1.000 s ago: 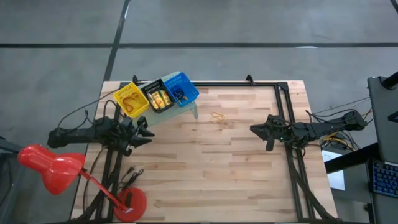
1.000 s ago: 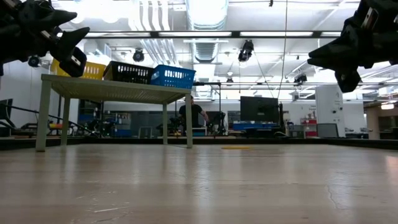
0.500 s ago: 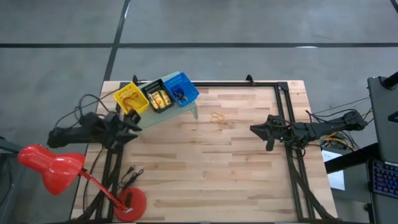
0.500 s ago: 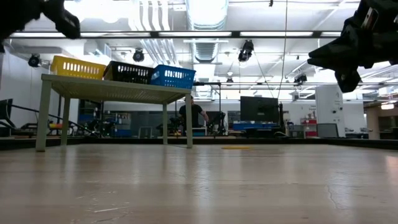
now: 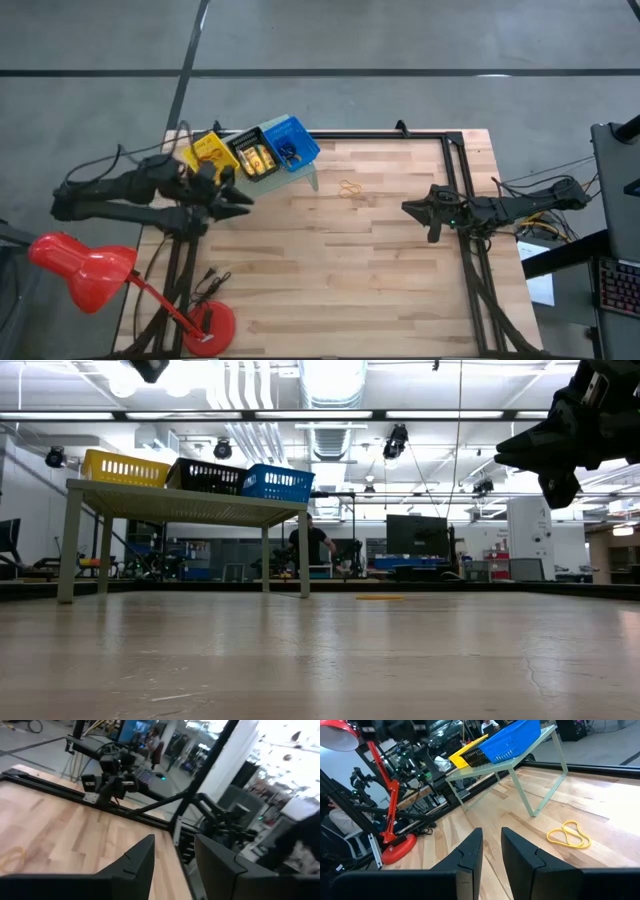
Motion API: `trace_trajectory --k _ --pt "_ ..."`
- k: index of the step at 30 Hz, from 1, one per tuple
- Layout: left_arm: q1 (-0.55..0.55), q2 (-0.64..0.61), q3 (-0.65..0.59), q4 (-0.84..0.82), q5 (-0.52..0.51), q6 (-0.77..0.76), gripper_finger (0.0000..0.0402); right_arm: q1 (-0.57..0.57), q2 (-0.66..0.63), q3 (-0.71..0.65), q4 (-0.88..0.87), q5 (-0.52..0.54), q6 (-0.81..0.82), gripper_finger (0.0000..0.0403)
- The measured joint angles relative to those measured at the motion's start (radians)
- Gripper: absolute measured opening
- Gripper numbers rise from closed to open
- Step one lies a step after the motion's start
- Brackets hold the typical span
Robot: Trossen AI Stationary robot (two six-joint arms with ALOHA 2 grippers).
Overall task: Pick & Place Office Desk Supplies
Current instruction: Put the yellow rubber band into the yellow basket on the shelf
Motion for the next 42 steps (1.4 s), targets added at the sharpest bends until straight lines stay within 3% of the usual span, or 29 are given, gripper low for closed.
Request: trace_trajectory --k 10,18,25,31,39,42 --pt "0.001 0.489 0.364 0.011 -0.070 0.123 0.0143 0.000 0.000 0.000 0.000 0.000 0.000 0.0068" --pt "-0.004 0.709 0.425 0.054 -0.070 0.186 0.0143 0.000 0.000 0.000 0.000 0.000 0.000 0.0068" --pt "-0.007 0.736 0.425 0.156 -0.109 0.195 0.0143 0.000 0.000 0.000 0.000 0.000 0.000 0.0068" --pt "-0.006 0.722 0.425 0.149 -0.225 0.188 0.0143 0.000 0.000 0.000 0.000 0.000 0.000 0.0068" --pt "-0.006 0.715 0.424 0.096 -0.245 0.170 0.0143 0.000 0.000 0.000 0.000 0.000 0.000 0.0068" --pt "-0.006 0.711 0.424 0.107 -0.306 0.215 0.0143 0.000 0.000 0.000 0.000 0.000 0.000 0.0068"
